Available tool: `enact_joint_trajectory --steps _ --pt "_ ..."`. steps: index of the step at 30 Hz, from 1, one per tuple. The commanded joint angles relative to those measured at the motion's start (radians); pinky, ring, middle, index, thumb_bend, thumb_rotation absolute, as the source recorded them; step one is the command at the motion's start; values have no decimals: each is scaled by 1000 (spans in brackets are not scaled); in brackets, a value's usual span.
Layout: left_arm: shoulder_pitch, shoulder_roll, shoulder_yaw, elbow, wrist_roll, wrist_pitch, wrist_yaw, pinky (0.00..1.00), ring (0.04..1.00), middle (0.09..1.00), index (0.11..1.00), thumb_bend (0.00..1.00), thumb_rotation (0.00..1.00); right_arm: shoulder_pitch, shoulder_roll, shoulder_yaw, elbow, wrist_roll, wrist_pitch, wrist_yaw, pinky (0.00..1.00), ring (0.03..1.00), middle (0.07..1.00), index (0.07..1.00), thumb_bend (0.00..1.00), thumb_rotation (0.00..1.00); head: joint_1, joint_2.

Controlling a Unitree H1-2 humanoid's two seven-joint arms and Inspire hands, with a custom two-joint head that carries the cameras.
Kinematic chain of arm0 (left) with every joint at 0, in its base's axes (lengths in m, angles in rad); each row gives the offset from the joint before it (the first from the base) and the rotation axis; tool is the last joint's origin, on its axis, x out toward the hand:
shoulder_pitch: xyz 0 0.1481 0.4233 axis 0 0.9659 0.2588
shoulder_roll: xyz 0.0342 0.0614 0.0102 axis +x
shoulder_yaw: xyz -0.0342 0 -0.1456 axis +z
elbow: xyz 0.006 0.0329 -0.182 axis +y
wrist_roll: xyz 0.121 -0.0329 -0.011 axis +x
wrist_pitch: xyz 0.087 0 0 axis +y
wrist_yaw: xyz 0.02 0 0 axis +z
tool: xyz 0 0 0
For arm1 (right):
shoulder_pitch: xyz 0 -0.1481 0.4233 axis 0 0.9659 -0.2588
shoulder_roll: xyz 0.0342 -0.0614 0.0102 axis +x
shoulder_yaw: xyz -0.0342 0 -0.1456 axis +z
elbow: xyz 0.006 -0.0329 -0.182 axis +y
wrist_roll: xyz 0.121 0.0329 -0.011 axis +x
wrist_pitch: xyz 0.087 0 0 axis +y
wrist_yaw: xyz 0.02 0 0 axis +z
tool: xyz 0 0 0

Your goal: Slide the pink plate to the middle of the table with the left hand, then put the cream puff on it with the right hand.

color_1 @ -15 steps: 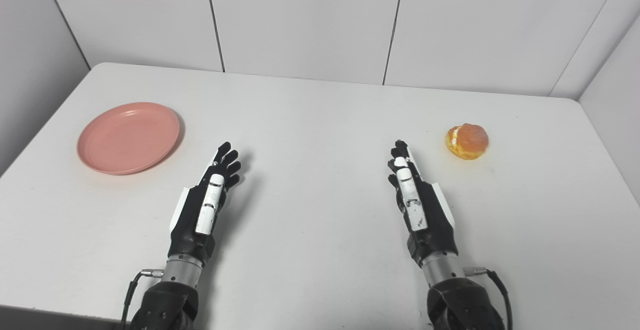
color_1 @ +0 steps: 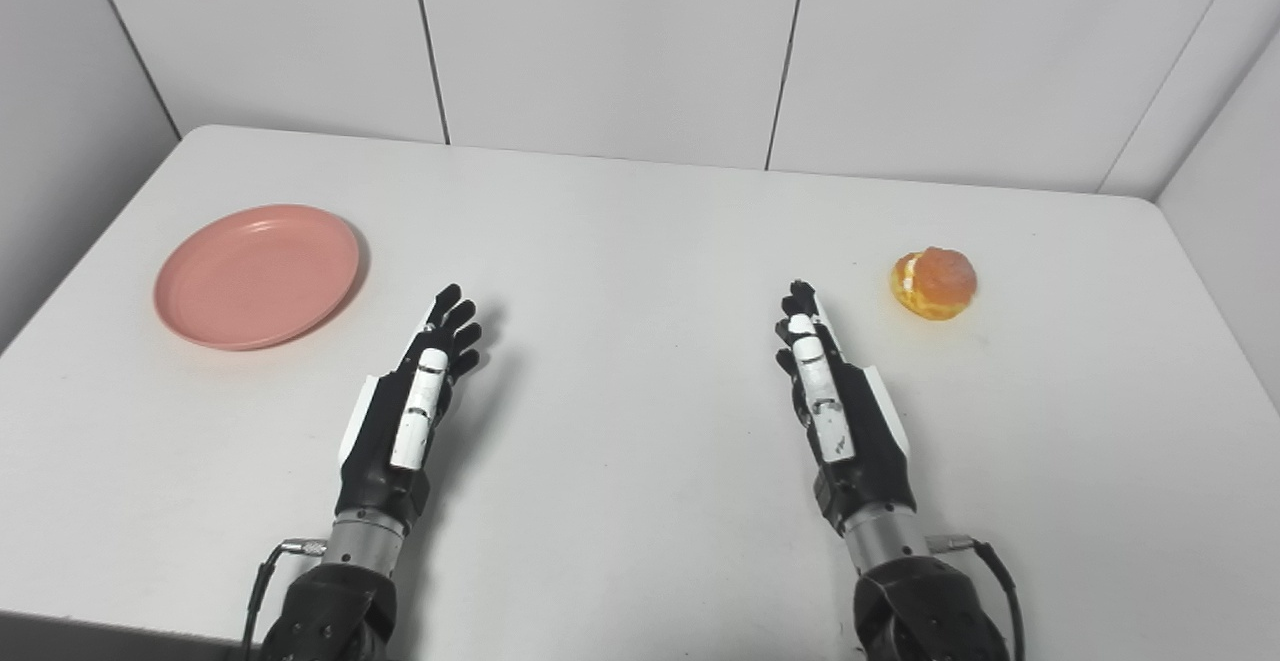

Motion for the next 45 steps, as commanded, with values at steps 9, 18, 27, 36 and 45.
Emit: enact_joint_trajectory --steps 9,18,27,36,45 --pt "15 24 -3 -33 4 -20 -1 928 936 953 935 474 1000 -30 7 1 -35 1 -3 -6 1000 1000 1000 1000 364 1000 -1 3" --pt "16 25 -3 -35 2 -18 -3 928 933 950 934 474 1000 -29 5 1 -36 1 -6 -4 1000 1000 1000 1000 365 1000 0 5" --pt "17 27 -3 -37 8 -14 -2 925 932 948 931 481 1000 -32 7 -1 -33 6 -3 -5 1000 1000 1000 1000 358 1000 -1 6" --pt "17 28 -3 -36 8 -16 -3 928 934 951 934 482 1000 -32 5 0 -32 4 -5 -3 1000 1000 1000 1000 360 1000 -1 5" --pt "15 26 -1 -31 2 -22 -2 926 932 947 931 478 1000 -31 5 0 -33 3 -6 -4 1000 1000 1000 1000 361 1000 0 4"
